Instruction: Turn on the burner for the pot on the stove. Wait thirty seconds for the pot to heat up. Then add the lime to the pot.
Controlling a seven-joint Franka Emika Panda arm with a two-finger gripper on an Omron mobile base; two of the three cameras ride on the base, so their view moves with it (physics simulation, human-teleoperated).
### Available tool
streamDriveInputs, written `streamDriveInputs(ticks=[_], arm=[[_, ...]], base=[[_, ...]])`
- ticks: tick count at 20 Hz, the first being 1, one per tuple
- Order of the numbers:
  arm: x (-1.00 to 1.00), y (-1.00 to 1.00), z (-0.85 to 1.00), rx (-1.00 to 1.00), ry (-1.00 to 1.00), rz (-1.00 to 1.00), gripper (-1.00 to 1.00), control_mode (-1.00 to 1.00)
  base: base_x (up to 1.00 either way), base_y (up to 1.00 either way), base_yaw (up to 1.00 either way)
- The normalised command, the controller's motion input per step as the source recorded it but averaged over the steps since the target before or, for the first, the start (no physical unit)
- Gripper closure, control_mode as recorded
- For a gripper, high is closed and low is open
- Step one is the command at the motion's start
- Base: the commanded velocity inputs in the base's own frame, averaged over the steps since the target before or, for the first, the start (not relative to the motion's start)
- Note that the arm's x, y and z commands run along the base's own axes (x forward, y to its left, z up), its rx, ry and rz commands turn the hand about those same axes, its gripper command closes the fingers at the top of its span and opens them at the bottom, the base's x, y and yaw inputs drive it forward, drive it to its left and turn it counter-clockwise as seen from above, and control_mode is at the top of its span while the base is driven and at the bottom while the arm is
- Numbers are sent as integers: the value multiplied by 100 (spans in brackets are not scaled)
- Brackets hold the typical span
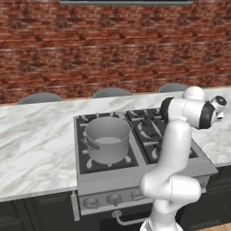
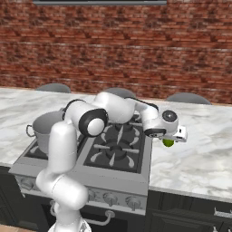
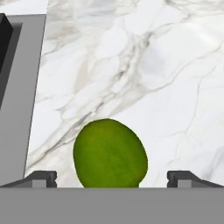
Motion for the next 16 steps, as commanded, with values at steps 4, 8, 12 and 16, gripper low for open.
streamDriveInputs(ticks=[4, 8, 12, 16], arm=[[3, 3, -17, 0, -1, -1, -100, -100], [17, 4, -9, 0, -7, 0, -100, -100], [20, 5, -22, 0, -1, 0, -100, -100], [6, 0, -32, 0, 0, 0, -100, -100]], base=[[0, 0, 0], [0, 0, 0], [0, 0, 0], [0, 0, 0]])
